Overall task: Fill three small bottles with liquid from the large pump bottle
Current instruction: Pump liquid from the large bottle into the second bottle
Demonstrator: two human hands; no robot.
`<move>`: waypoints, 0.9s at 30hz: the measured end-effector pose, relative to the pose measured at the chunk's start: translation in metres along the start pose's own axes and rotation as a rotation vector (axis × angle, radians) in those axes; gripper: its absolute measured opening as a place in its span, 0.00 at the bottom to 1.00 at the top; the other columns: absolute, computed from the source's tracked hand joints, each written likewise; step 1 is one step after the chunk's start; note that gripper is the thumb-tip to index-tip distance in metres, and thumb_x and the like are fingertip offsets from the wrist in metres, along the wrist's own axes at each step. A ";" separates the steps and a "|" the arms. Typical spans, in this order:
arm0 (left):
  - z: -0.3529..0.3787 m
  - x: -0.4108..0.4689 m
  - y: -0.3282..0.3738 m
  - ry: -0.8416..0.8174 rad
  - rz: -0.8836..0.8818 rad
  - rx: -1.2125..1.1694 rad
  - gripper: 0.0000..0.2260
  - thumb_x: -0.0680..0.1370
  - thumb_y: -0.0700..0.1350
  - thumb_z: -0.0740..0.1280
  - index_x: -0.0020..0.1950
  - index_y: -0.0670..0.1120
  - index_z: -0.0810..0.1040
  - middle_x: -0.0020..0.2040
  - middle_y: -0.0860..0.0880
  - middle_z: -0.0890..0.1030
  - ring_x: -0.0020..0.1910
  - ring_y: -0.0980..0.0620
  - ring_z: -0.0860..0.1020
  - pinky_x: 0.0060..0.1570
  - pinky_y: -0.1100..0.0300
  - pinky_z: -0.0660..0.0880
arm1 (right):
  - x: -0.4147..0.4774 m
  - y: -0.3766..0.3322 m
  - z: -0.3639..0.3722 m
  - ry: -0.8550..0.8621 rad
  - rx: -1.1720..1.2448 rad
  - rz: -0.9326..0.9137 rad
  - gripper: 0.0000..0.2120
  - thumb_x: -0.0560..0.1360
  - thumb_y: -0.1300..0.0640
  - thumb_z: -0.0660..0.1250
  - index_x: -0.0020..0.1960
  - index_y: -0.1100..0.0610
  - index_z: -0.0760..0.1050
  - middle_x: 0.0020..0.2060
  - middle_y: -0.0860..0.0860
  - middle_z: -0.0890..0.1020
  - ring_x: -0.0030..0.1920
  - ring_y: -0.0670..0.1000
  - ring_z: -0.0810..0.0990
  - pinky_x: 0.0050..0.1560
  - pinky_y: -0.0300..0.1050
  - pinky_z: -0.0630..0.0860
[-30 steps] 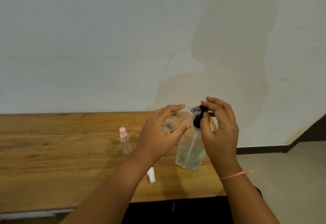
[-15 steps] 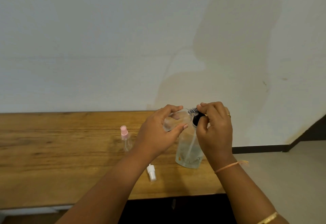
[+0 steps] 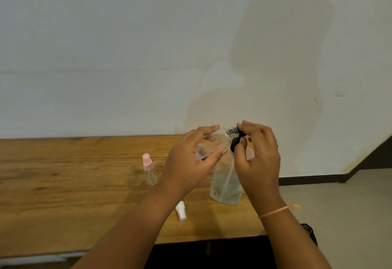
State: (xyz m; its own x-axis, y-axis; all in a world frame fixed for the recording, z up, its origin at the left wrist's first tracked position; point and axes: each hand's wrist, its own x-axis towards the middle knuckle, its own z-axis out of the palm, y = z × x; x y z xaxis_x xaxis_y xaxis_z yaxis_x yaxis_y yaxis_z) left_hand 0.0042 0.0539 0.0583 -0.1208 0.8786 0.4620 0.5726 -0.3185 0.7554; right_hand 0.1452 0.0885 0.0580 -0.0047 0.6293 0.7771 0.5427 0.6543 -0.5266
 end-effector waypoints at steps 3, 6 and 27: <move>0.000 0.000 0.000 -0.003 0.006 -0.014 0.20 0.71 0.56 0.72 0.61 0.64 0.71 0.50 0.62 0.78 0.54 0.63 0.76 0.49 0.68 0.75 | 0.000 0.000 -0.002 0.011 0.018 -0.022 0.14 0.74 0.60 0.58 0.55 0.60 0.77 0.51 0.45 0.72 0.52 0.47 0.75 0.50 0.46 0.77; 0.000 -0.001 -0.001 -0.002 0.004 -0.013 0.21 0.71 0.56 0.71 0.62 0.63 0.72 0.51 0.61 0.78 0.54 0.62 0.76 0.50 0.65 0.75 | 0.003 -0.001 -0.003 0.016 -0.010 -0.048 0.12 0.74 0.59 0.59 0.51 0.61 0.79 0.49 0.47 0.74 0.49 0.50 0.77 0.47 0.46 0.78; 0.003 -0.003 0.000 0.011 -0.004 0.022 0.21 0.71 0.56 0.71 0.62 0.63 0.71 0.52 0.61 0.79 0.55 0.63 0.75 0.51 0.65 0.74 | -0.001 -0.006 0.001 0.027 0.139 0.105 0.14 0.73 0.60 0.57 0.56 0.57 0.77 0.54 0.48 0.75 0.55 0.47 0.75 0.53 0.35 0.73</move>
State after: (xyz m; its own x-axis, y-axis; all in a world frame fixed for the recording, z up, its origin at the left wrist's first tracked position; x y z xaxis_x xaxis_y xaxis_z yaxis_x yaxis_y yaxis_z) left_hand 0.0065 0.0524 0.0553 -0.1322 0.8759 0.4640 0.5896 -0.3068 0.7471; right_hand 0.1414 0.0841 0.0597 0.0698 0.6867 0.7236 0.4180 0.6385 -0.6462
